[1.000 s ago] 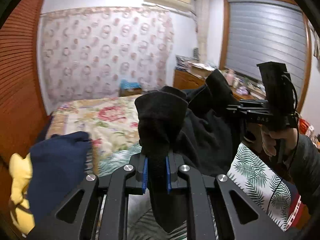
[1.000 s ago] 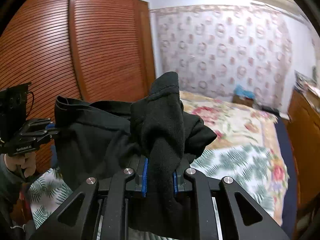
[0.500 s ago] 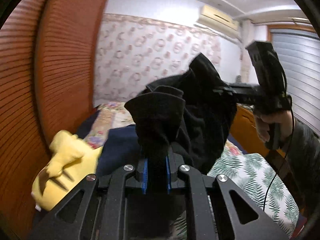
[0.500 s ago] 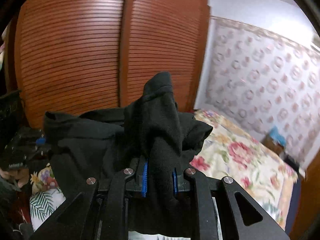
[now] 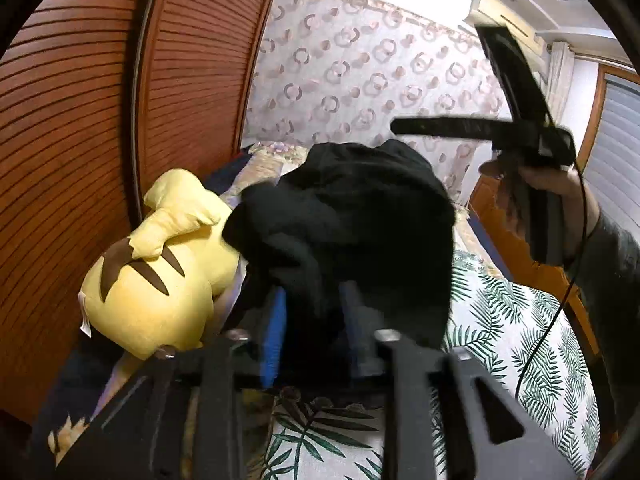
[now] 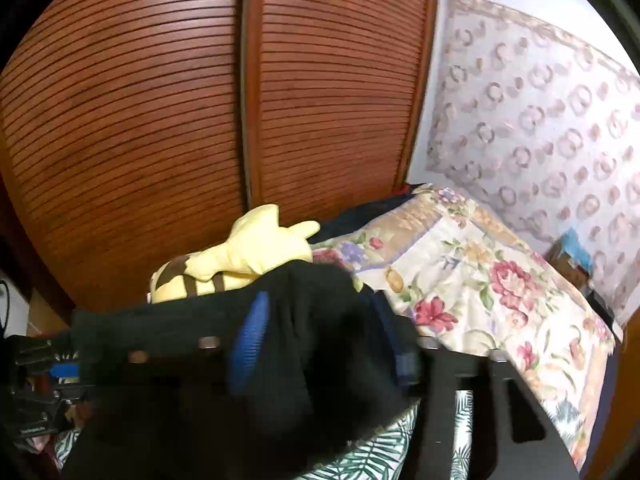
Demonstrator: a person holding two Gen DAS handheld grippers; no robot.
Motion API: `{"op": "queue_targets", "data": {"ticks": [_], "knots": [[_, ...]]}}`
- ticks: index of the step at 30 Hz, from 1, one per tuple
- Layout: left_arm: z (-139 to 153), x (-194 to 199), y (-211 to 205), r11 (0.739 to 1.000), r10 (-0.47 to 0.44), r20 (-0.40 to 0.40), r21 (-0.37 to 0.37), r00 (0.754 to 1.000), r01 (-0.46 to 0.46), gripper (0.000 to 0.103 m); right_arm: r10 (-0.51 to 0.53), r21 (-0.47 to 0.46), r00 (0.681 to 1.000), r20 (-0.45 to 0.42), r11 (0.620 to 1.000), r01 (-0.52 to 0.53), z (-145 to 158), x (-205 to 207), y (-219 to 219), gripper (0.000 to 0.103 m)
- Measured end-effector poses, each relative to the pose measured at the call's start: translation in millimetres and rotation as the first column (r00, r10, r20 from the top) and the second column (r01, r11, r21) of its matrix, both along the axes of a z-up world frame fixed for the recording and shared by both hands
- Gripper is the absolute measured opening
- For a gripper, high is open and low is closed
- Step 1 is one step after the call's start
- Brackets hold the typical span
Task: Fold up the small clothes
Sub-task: 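Carry the shirt with both grippers onto the navy clothes stack, then open both grippers and release the shirt on the stack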
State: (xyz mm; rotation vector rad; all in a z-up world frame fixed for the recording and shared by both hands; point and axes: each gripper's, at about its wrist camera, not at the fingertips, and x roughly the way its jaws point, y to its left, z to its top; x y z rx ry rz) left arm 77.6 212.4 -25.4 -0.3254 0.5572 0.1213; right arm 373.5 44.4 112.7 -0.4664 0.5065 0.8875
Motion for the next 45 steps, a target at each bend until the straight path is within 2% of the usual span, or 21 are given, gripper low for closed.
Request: {"op": "queue_targets", "data": {"ticks": [2, 3, 4, 6, 9, 20, 27, 33, 40, 43, 45], "knots": [[6.3, -4.9, -4.5, 1.000, -0.002, 0.024, 0.021, 1.000, 0.002, 0.047, -0.023, 0.007, 1.000, 0.003, 1.000, 0.023, -3.5, 0.5, -3.4, 0.068], [11.3, -7.9, -4.8, 0.999, -0.006, 0.029, 0.032, 1.000, 0.005, 0.054, -0.035, 0.013, 0.999, -0.004, 0.999, 0.035, -5.0, 1.2, -5.9, 0.068], [16.0, -9.5, -6.6, 0.999, -0.011, 0.036, 0.044, 0.999, 0.010, 0.067, -0.048, 0.026, 0.999, -0.014, 0.999, 0.048, -5.5, 3.3, -11.8, 0.068], [23.4, -12.0, -14.5, 0.996, -0.024, 0.057, 0.082, 0.998, 0.020, 0.081, -0.062, 0.056, 0.998, -0.020, 0.996, 0.063, -5.9, 2.0, -15.2, 0.068], [30.4, -11.3, -27.2, 0.990, -0.040, 0.066, 0.135, 0.997, 0.031, 0.082, -0.096, 0.108, 0.995, -0.007, 0.989, 0.096, -14.6, -17.6, -26.9, 0.068], [42.1, -7.3, -88.1, 0.975, -0.141, 0.090, 0.183, 0.986, 0.123, 0.085, -0.266, 0.206, 0.964, 0.011, 0.944, 0.258, -45.0, -120.8, -85.9, 0.069], [50.3, -11.3, -135.7, 0.963, -0.192, 0.096, 0.210, 0.977, 0.169, 0.085, -0.382, 0.255, 0.924, 0.022, 0.896, 0.365, -48.3, -198.0, -126.3, 0.080], [65.5, -16.6, -168.5, 0.951, -0.219, 0.104, 0.244, 0.970, 0.189, 0.085, -0.487, 0.333, 0.871, 0.064, 0.833, 0.442, -27.0, -246.5, -131.5, 0.081], [82.3, -23.2, -191.0, 0.947, -0.252, 0.135, 0.237, 0.958, 0.216, 0.085, -0.548, 0.397, 0.834, 0.070, 0.782, 0.481, -18.5, -288.4, -126.6, 0.081], [87.2, -24.3, -195.3, 0.948, -0.251, 0.144, 0.234, 0.957, 0.213, 0.085, -0.577, 0.409, 0.812, 0.083, 0.763, 0.501, -23.6, -301.9, -123.2, 0.081], [87.5, -24.7, -196.3, 0.949, -0.248, 0.143, 0.235, 0.958, 0.211, 0.085, -0.587, 0.408, 0.806, 0.079, 0.757, 0.511, -34.0, -297.0, -119.8, 0.081]]}}
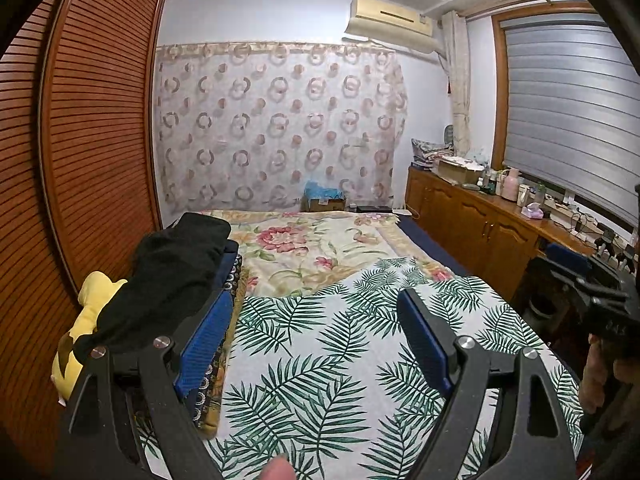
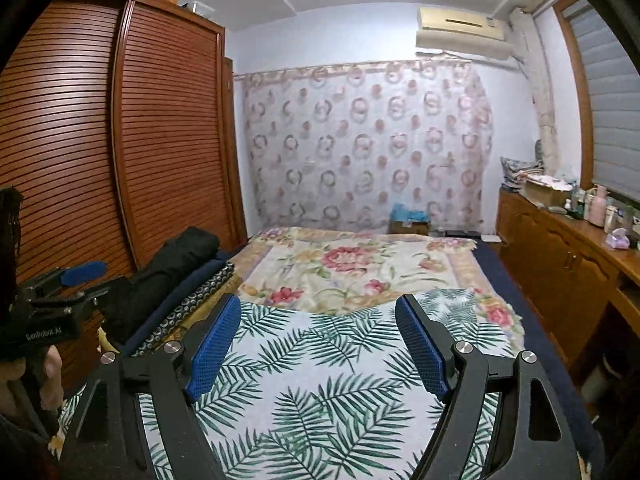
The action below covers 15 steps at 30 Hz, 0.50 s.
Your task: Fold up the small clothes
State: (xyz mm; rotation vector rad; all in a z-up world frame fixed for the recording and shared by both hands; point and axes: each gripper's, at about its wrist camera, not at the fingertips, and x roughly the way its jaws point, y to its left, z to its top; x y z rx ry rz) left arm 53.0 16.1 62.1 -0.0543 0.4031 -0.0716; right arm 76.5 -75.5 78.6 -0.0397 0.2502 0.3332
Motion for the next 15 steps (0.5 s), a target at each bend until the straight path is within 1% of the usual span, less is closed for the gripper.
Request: {"op": "queue_targets", "data": {"ticks": [5, 11, 15], "knots": [[0.0, -0.7, -3.7, 1.000, 0.009, 0.006, 0.006, 1.000, -0.009, 0.085, -0.024, 0.010, 1.000, -0.002, 1.000, 0.024, -17.7, -1.6, -4.8, 0.081], [-5.4, 0.1, -7.9, 1.000, 0.011, -0.005, 0.023, 1.000, -0.011, 0.085, -0.040, 0.025, 0.999, -0.012, 0.999, 0.040, -22.0, 3.7, -7.0, 0.081], [-6.4, 0.8, -6.9, 1.000, 0.009, -0.001, 0.019, 1.000, -0.009, 0.085, -0.045, 0.027, 0.999, -0.014, 0.999, 0.045, -22.2, 5.9, -10.4, 0.081]]}}
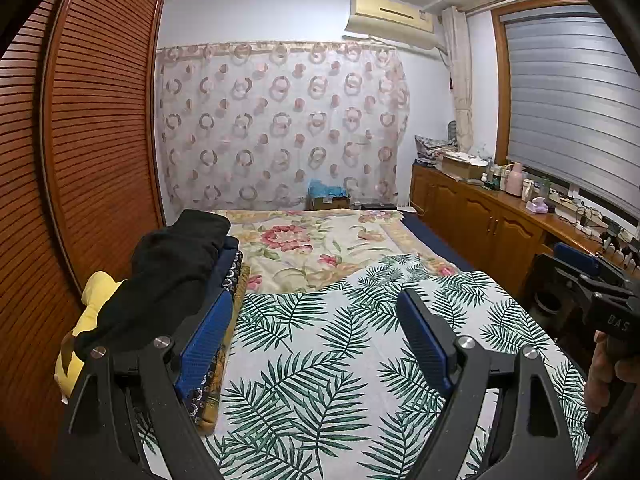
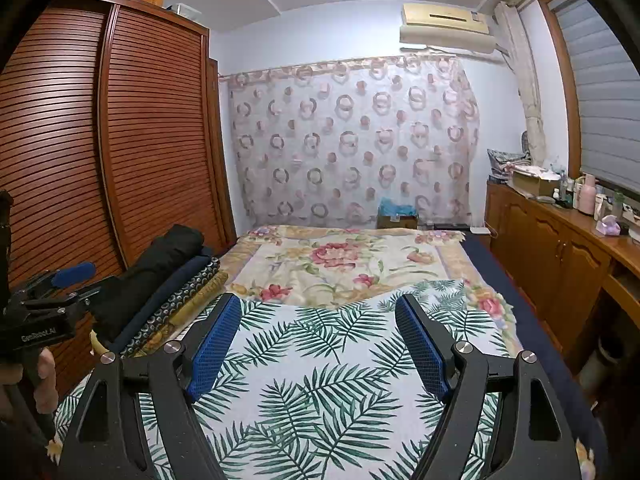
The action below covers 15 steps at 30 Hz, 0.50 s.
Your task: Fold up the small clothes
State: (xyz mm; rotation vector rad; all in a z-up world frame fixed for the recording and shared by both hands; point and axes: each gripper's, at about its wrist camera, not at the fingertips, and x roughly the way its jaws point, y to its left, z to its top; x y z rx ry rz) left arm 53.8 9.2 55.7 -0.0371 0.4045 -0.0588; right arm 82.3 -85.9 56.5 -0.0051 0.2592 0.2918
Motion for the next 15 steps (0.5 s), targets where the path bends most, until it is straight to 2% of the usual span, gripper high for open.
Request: {"op": "queue_targets", "data": {"ticks": [15], "knots": [[-1.1, 0.0, 0.1, 1.000, 0.001, 0.001, 0.002, 1.000, -0.001, 0.085, 0.006, -0.005, 1.000, -0.001, 1.000, -0.006, -0.6, -2.5, -9.5, 0.081]]}}
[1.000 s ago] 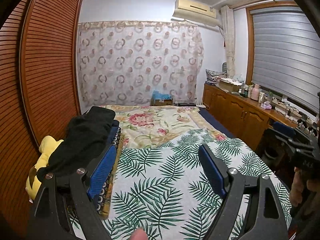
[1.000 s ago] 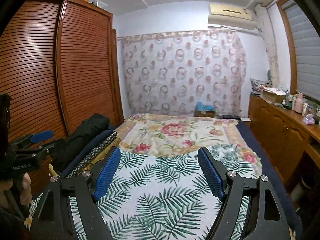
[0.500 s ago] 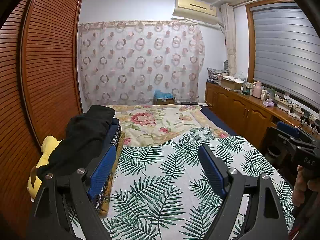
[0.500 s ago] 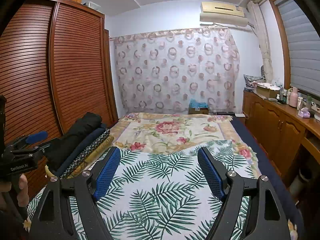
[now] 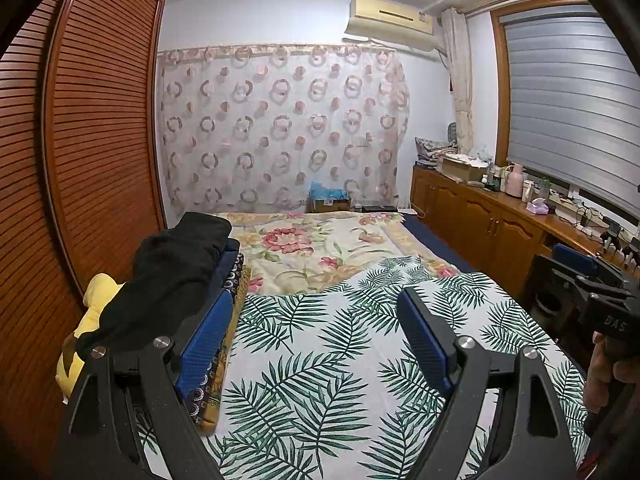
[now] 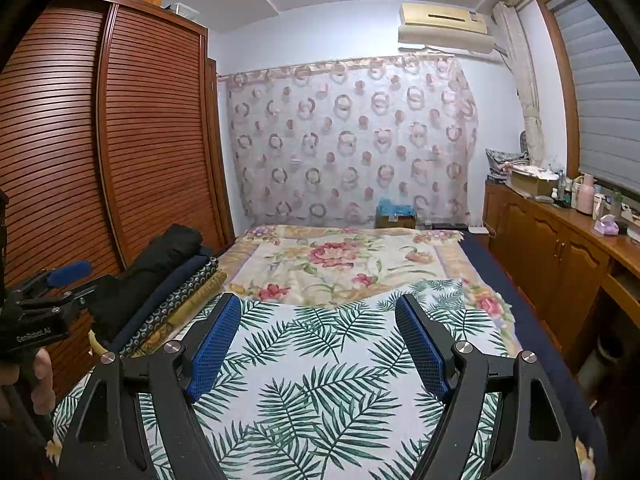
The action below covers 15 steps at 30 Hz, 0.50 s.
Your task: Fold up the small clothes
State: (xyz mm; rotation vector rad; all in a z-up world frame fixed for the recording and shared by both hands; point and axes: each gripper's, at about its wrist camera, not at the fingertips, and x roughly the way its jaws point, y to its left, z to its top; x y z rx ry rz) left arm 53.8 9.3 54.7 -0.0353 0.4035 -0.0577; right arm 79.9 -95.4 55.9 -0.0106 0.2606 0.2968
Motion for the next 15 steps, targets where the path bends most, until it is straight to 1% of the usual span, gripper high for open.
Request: {"op": "queue_targets", "data": {"ticks": [15], "knots": [[-0.7, -0.1, 1.1, 1.000, 0.000, 0.001, 0.002, 1.000, 0.000, 0.085, -0.003, -0.005, 1.000, 0.003, 1.000, 0.003, 0.6, -3.9, -12.7, 0.081]]}}
